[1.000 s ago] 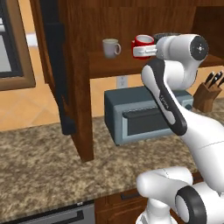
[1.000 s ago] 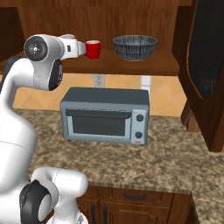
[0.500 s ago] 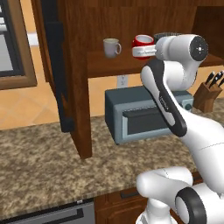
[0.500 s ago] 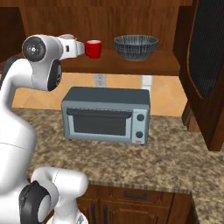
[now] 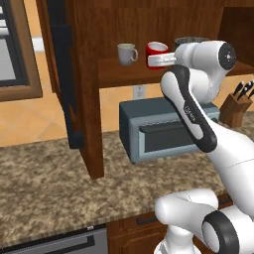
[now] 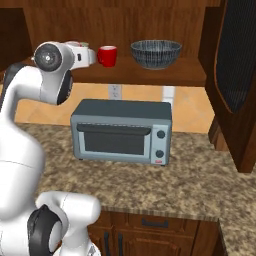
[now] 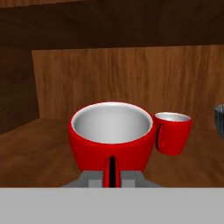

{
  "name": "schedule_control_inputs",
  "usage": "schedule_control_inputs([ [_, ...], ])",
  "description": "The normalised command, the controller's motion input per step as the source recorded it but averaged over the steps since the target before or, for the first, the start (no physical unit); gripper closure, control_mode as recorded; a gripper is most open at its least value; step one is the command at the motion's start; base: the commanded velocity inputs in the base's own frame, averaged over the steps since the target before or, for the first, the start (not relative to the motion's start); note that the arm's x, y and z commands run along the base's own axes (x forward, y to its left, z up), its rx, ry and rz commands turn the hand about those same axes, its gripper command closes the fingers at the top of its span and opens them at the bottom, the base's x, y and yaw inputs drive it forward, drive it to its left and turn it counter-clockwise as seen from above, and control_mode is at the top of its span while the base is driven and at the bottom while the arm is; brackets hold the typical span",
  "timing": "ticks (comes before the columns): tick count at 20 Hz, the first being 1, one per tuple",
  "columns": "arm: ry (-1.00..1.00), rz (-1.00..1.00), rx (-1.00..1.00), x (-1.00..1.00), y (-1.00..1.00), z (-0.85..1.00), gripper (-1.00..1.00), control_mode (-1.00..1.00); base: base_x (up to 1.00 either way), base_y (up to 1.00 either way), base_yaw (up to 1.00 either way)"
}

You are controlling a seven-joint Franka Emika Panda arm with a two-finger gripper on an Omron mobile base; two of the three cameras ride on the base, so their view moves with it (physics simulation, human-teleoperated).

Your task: Gather all objects into one cabinet and sort the glasses and bowls to opposite sides.

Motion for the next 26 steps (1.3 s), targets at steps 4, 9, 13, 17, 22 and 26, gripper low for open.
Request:
schedule_control_inputs([
  [4,0.03,0.02,0.0,0.02,0.04,0.0,1.0,-1.0,0.0,0.0,0.0],
  [9,0.0,-0.03,0.0,0.0,0.0,-0.13,1.0,-1.0,0.0,0.0,0.0],
  [13,0.0,0.0,0.0,0.01,0.0,-0.05,1.0,-1.0,0.0,0.0,0.0],
  [17,0.04,0.0,0.0,0.0,0.0,-0.08,1.0,-1.0,0.0,0.0,0.0],
  [22,0.16,-0.01,0.0,0.0,0.0,-0.18,1.0,-1.0,0.0,0.0,0.0],
  [26,0.02,0.0,0.0,0.01,0.0,0.0,1.0,-1.0,0.0,0.0,0.0],
])
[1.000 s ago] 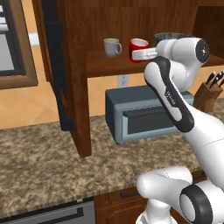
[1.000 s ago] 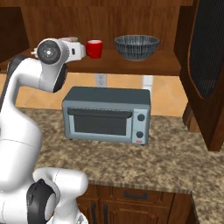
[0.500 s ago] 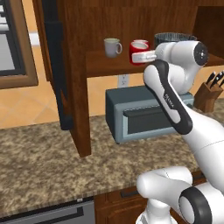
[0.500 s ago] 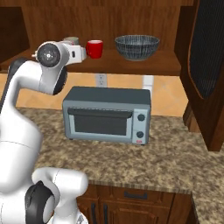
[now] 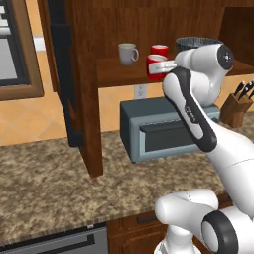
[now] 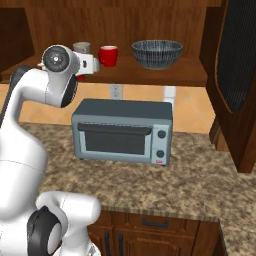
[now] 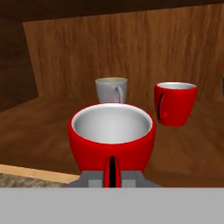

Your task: Gather all objects into one cabinet and sort the glasses and bowls to opposite sides.

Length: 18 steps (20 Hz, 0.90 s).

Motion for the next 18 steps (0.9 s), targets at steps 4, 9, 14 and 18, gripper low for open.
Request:
schedule_control_inputs([
  [4,-0.03,0.0,0.0,0.43,-0.03,-0.02,1.0,-1.0,0.0,0.0,0.0],
  [9,-0.21,0.01,0.0,0.49,-0.13,-0.14,1.0,-1.0,0.0,0.0,0.0],
  [14,-0.2,0.0,0.0,0.29,-0.04,-0.09,1.0,-1.0,0.0,0.0,0.0],
  [18,0.04,0.0,0.0,0.05,0.0,0.0,1.0,-1.0,0.0,0.0,0.0],
])
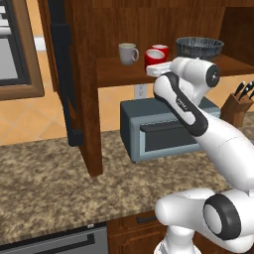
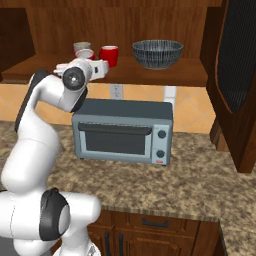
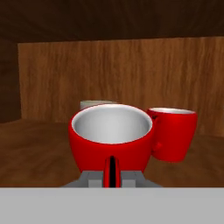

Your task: Gather all objects into one cabinet and sort the glasses and bowls to opposite sides.

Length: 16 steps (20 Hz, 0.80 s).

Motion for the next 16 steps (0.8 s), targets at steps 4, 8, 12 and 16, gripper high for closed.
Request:
schedule_control_inputs([
  [4,0.25,0.0,0.0,0.28,0.0,0.0,1.0,-1.0,0.0,0.0,0.0],
  [8,0.11,0.0,0.0,0.12,0.0,0.0,1.0,-1.0,0.0,0.0,0.0],
  [12,0.0,0.0,0.0,0.01,0.0,0.0,1.0,-1.0,0.0,0.0,0.0],
  [16,-0.01,0.0,0.0,0.25,0.0,-0.09,1.0,-1.0,0.0,0.0,0.0],
])
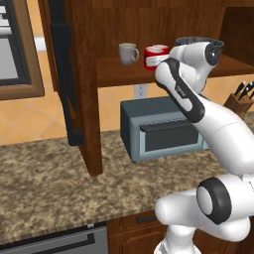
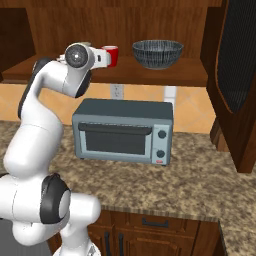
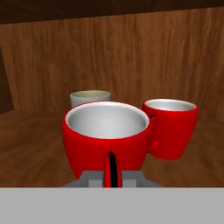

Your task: Gather all objects into one cabinet and sort the glasses and bowls to opposite sides.

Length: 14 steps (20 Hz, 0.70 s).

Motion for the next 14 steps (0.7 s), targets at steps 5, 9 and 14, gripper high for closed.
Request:
schedule_control_inputs([
  [5,-0.02,0.0,0.0,0.47,0.0,-0.15,1.0,-1.0,0.0,0.0,0.0],
  [9,-0.01,0.0,0.0,0.39,0.0,-0.02,1.0,-1.0,0.0,0.0,0.0],
  [14,0.0,0.0,0.0,0.28,0.0,0.0,-1.0,-1.0,0.0,0.0,0.0],
])
